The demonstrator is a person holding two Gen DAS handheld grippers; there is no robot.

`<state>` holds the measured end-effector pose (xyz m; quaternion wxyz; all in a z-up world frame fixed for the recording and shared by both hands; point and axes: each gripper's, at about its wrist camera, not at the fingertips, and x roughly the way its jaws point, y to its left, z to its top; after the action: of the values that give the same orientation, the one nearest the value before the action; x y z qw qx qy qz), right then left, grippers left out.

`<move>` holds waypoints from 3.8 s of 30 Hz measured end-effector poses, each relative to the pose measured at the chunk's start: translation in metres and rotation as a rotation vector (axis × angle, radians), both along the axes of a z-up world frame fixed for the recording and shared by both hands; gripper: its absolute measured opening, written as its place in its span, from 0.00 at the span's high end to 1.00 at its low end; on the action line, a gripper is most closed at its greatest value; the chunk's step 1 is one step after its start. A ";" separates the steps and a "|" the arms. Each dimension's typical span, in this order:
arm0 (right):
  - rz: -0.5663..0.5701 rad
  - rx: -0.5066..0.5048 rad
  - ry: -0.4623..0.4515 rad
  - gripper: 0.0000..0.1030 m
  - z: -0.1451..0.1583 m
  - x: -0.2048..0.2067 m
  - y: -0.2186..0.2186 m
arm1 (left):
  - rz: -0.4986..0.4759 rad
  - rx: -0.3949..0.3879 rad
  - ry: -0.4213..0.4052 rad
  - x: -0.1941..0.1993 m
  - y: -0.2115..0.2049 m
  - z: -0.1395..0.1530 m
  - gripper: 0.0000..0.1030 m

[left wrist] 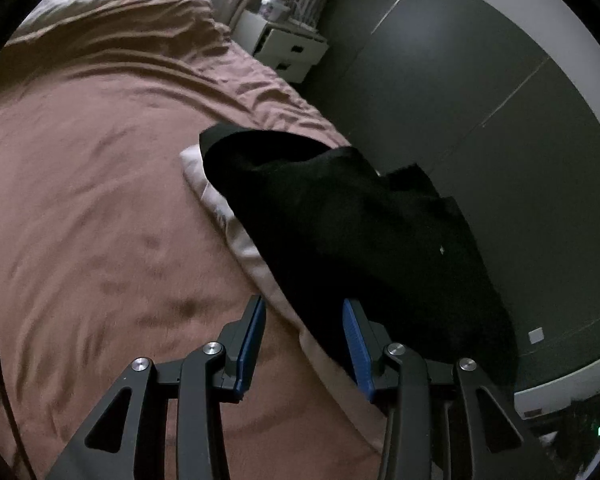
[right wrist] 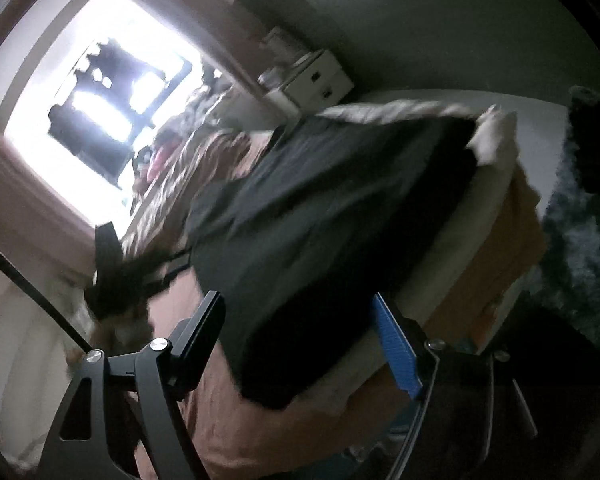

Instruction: Fold large clothes

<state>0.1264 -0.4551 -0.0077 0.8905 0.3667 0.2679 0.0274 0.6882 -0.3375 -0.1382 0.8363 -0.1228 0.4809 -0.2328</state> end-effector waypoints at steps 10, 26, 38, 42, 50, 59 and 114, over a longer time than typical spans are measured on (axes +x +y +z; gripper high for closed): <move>-0.048 -0.110 0.053 0.47 -0.005 0.020 0.025 | 0.012 0.050 0.027 0.032 -0.008 -0.017 0.88; -0.083 -0.111 0.058 0.47 0.003 -0.006 0.055 | -0.007 0.008 -0.019 -0.031 0.036 0.021 0.88; -0.142 -0.176 0.045 0.25 0.024 -0.043 0.077 | -0.069 0.029 -0.174 -0.127 0.083 0.078 0.41; -0.156 -0.202 0.029 0.21 0.033 -0.048 0.086 | -0.078 0.023 -0.225 -0.160 0.101 0.097 0.26; -0.160 -0.281 -0.018 0.00 0.047 -0.072 0.114 | -0.007 0.023 -0.397 -0.238 0.144 0.130 0.00; -0.138 -0.328 -0.073 0.00 0.044 -0.092 0.138 | 0.110 0.064 -0.520 -0.318 0.196 0.149 0.00; 0.133 -0.559 -0.230 0.00 0.043 -0.236 0.261 | 0.365 0.171 -0.645 -0.623 0.291 0.162 0.00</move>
<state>-0.1093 -0.1939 0.0350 0.9776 0.0838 0.1857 0.0522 0.0656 -0.0463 0.0240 0.9796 -0.0568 0.1809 -0.0660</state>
